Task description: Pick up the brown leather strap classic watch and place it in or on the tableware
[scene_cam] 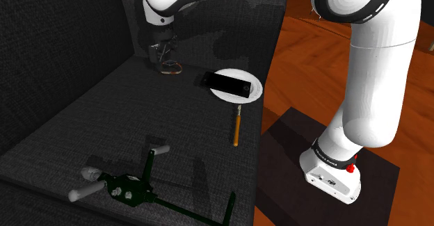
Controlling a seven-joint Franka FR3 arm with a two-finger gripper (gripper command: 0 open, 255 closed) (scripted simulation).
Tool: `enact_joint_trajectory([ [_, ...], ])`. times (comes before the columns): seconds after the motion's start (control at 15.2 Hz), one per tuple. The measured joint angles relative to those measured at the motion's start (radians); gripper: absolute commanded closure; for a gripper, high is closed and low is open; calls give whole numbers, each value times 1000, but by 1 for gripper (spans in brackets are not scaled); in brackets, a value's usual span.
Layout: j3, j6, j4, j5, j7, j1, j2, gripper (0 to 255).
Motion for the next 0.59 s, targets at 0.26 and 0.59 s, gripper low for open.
enact_joint_trajectory([
  [0.26, 0, 1, -1, 0, 0, 0, 0, 255],
  [0.59, 0, 1, -1, 0, 0, 0, -1, 255],
])
